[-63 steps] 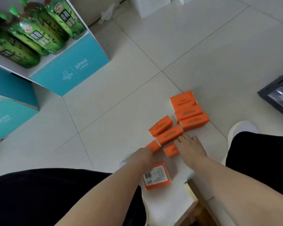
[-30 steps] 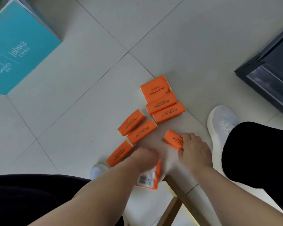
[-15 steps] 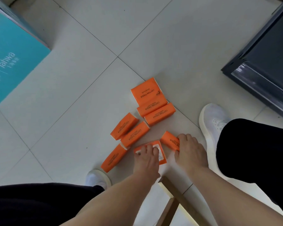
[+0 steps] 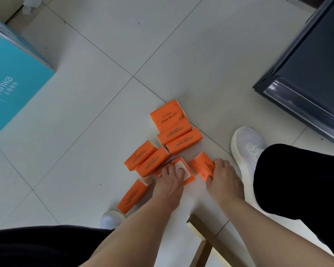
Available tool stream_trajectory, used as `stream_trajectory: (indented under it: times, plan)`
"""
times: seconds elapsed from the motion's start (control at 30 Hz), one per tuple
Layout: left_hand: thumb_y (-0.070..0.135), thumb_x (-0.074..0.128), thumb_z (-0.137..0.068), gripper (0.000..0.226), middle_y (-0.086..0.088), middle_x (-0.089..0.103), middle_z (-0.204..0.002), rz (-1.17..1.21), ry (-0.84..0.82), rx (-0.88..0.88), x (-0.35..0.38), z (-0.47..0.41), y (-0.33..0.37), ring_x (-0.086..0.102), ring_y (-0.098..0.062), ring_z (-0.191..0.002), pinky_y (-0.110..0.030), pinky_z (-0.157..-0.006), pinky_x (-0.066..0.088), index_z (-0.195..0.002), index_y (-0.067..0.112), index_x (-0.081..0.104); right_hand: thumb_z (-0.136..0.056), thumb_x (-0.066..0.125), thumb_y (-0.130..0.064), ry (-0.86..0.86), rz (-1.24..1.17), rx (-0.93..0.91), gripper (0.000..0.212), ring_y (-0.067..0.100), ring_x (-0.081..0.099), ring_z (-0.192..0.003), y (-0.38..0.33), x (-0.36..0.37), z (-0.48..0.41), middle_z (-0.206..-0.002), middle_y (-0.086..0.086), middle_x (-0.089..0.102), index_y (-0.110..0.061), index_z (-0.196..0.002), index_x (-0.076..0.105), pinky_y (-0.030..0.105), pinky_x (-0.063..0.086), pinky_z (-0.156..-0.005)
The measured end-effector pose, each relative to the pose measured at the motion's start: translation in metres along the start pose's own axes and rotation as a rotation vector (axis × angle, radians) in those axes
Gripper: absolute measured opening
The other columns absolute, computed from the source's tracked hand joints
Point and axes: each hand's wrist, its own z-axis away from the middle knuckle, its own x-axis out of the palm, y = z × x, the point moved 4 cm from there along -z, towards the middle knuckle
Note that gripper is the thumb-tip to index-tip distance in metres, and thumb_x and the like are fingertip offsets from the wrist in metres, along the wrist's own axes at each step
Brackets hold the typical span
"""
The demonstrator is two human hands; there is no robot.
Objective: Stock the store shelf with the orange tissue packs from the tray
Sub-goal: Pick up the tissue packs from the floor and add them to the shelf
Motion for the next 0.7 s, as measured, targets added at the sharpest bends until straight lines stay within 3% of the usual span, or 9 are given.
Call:
stream_trajectory:
  times: [0.1, 0.2, 0.27, 0.43, 0.57, 0.7]
  plan:
    - [0.026, 0.058, -0.091, 0.064, -0.003, 0.024, -0.143, 0.098, 0.012, 0.011, 0.004, 0.006, -0.004, 0.029, -0.025, -0.132, -0.041, -0.110, 0.030, -0.138, 0.026, 0.014, -0.088, 0.060, -0.028, 0.025, -0.034, 0.051, 0.039, 0.022, 0.054, -0.104, 0.001, -0.004, -0.001, -0.115, 0.005, 0.051, -0.014, -0.121, 0.043, 0.032, 0.047, -0.080]
    - [0.039, 0.059, -0.088, 0.073, -0.002, 0.020, -0.146, 0.017, 0.018, 0.019, 0.008, 0.003, -0.009, 0.025, -0.026, -0.136, -0.048, -0.115, 0.021, -0.140, 0.027, 0.010, -0.088, 0.060, -0.028, 0.024, -0.052, 0.067, 0.038, 0.022, 0.054, -0.104, -0.002, -0.005, 0.000, -0.114, 0.005, 0.052, -0.015, -0.120, 0.043, 0.032, 0.048, -0.079]
    - [0.043, 0.064, -0.084, 0.081, -0.005, 0.020, -0.146, -0.069, 0.006, 0.014, 0.011, -0.002, -0.007, 0.026, -0.029, -0.135, -0.048, -0.113, 0.024, -0.142, 0.024, 0.010, -0.089, 0.060, -0.029, 0.007, -0.048, 0.048, 0.038, 0.021, 0.054, -0.103, -0.001, -0.002, 0.002, -0.114, 0.004, 0.051, -0.015, -0.120, 0.043, 0.031, 0.048, -0.080]
    - [0.025, 0.064, -0.086, 0.070, -0.011, 0.030, -0.137, -0.110, 0.016, -0.052, -0.001, -0.016, 0.003, 0.038, -0.030, -0.120, -0.043, -0.104, 0.036, -0.138, 0.019, 0.018, -0.089, 0.059, -0.027, -0.005, -0.041, 0.074, 0.036, 0.021, 0.053, -0.106, 0.007, 0.000, 0.003, -0.115, 0.004, 0.050, -0.016, -0.120, 0.042, 0.031, 0.048, -0.081]
    - [0.024, 0.067, -0.079, 0.079, -0.002, 0.034, -0.135, 0.149, -0.011, 0.007, -0.009, -0.011, 0.000, 0.041, -0.024, -0.119, -0.038, -0.102, 0.039, -0.139, 0.025, 0.015, -0.089, 0.057, -0.024, 0.016, -0.053, 0.118, 0.033, 0.023, 0.054, -0.104, 0.005, -0.002, -0.002, -0.113, 0.005, 0.051, -0.014, -0.117, 0.043, 0.032, 0.046, -0.077]
    - [0.024, 0.055, -0.086, 0.070, 0.002, 0.036, -0.142, 0.415, -0.011, 0.015, -0.024, -0.005, -0.010, 0.048, -0.020, -0.123, -0.039, -0.106, 0.039, -0.141, 0.034, 0.011, -0.088, 0.057, -0.025, 0.005, -0.053, 0.154, 0.033, 0.024, 0.054, -0.104, 0.004, 0.002, -0.002, -0.113, 0.007, 0.051, -0.013, -0.116, 0.043, 0.033, 0.046, -0.075]
